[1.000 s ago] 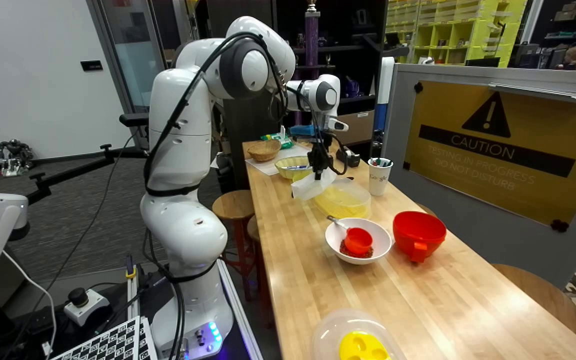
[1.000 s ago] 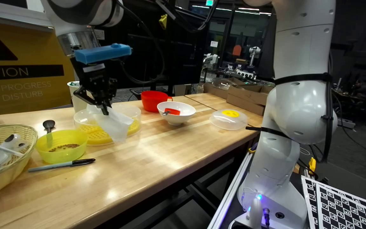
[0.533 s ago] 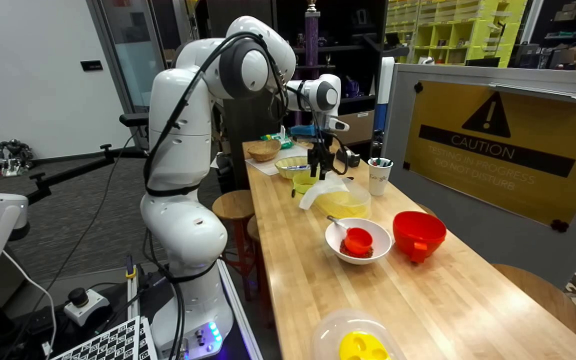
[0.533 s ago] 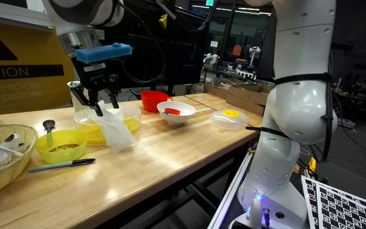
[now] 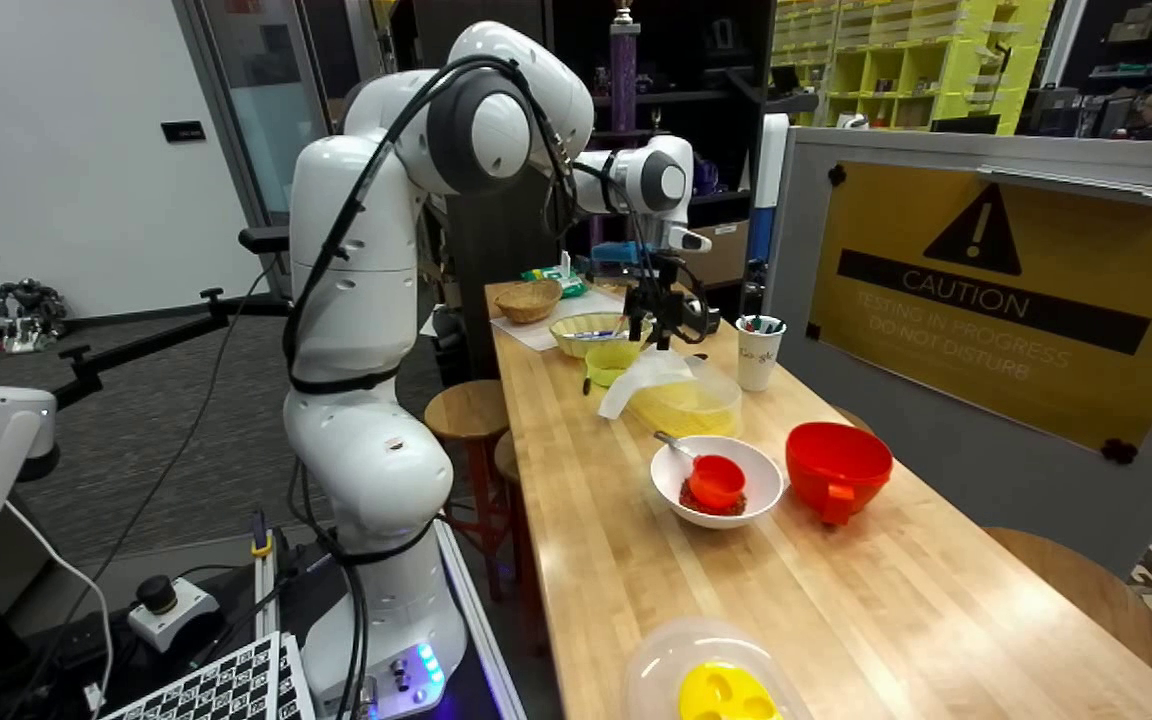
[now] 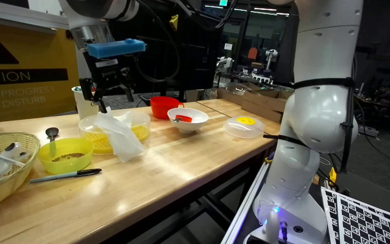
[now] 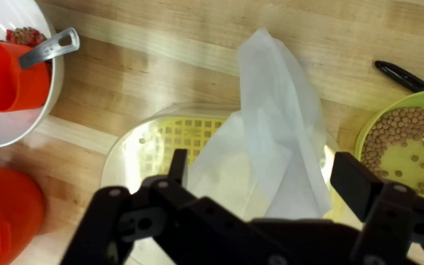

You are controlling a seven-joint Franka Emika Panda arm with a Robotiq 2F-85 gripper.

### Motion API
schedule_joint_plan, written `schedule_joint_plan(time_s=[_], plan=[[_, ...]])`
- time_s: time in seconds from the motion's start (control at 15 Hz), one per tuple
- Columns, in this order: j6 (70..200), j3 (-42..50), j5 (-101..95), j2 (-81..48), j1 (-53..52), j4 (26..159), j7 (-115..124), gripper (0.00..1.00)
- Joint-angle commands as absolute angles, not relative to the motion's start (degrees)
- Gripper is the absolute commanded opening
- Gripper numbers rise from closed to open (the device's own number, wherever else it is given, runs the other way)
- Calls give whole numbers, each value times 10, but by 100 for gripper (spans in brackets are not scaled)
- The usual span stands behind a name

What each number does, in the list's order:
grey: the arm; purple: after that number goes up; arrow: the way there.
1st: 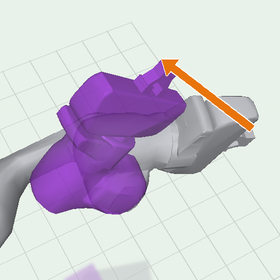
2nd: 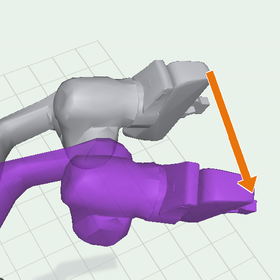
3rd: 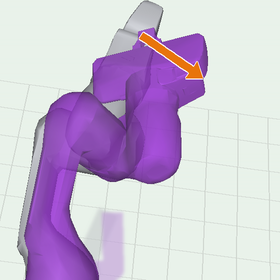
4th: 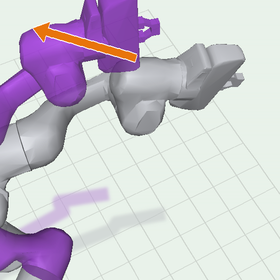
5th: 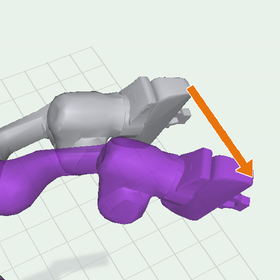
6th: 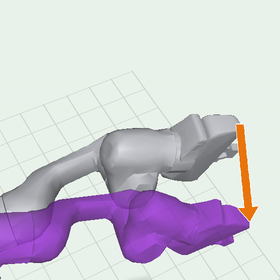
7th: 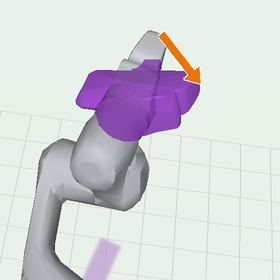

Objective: Use the white napkin to wipe the yellow container.

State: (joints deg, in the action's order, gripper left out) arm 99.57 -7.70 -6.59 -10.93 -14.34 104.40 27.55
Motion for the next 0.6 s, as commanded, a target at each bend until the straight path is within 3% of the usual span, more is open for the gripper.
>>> schedule_joint_plan(time_s=[0.0,0.53], plan=[[994,-80,-74,-102,-139,1043,277,100],[994,-79,-75,-107,-139,1043,276,100]])
